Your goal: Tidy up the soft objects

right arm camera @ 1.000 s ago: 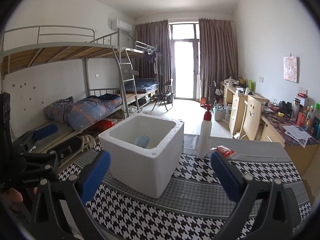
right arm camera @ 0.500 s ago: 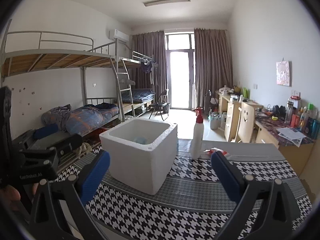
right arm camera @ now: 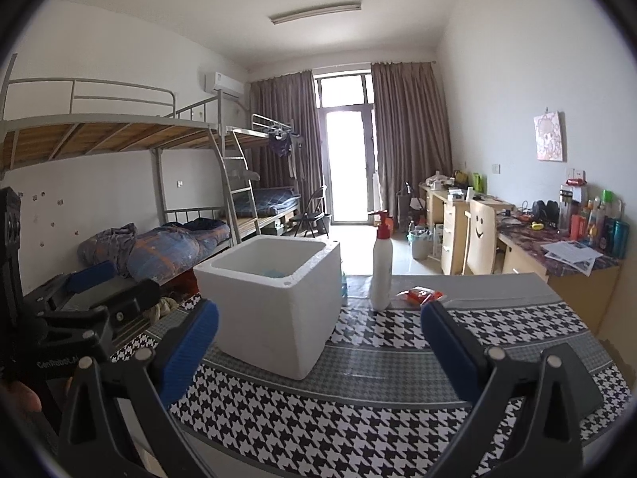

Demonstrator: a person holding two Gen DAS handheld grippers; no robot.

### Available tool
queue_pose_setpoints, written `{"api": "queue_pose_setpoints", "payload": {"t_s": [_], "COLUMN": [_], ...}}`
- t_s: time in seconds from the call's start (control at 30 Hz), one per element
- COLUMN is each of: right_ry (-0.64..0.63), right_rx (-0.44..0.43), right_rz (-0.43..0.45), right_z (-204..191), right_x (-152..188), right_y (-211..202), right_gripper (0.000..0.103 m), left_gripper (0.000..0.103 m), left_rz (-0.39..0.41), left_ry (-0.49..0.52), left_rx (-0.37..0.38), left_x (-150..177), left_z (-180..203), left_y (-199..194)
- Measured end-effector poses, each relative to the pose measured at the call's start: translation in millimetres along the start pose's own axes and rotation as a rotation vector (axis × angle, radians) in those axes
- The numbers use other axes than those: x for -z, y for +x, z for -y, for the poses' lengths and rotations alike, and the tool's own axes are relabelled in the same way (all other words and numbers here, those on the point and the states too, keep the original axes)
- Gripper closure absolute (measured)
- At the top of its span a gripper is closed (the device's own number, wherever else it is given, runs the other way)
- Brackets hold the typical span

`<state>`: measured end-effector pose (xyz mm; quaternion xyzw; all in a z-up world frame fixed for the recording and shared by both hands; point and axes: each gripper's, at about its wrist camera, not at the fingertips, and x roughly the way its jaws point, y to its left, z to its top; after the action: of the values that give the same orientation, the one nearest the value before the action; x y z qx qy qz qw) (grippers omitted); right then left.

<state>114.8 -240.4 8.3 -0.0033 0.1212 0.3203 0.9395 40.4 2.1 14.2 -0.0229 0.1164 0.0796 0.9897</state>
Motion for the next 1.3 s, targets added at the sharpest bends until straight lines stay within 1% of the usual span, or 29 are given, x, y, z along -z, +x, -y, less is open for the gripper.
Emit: {"api": "queue_pose_setpoints", "payload": {"t_s": [0.2, 0.37, 0.53, 0.67, 0.87, 1.3], "right_ry": [-0.024, -0.007, -0.004, -0.007, -0.027, -0.016], "right_rx": [0.001, -0.011, 0.005, 0.008, 0.01, 0.012], "right_rz": [0.01, 0.017, 0.016, 0.01, 0.01, 0.009], "right_z": [-4, -4, -2, -3, -8, -6], "right_x": [6, 10, 13, 18, 22, 21], "right_y": [-3, -5, -5, -5, -6, -9], "right_gripper": [0.001, 0.001, 0.001, 0.001, 0.001, 0.001], "left_gripper": [0.001, 0.001, 0.001, 0.001, 0.001, 0.001], "left_rz": [0.007, 0.014, 0.02, 0.017, 0.017, 0.0], "left_ry": [0.0, -0.005, 0.006, -0.001, 0.005, 0.02], "left_rx": [-0.008, -0.026, -0.039, -0.031, -0.04, -0.011], "left_x": [3, 8, 10, 13, 16, 20], "left_z": [-2, -3, -1, -3, -4, -2], "left_y": [-3, -8, -9, -8, -11, -11]}}
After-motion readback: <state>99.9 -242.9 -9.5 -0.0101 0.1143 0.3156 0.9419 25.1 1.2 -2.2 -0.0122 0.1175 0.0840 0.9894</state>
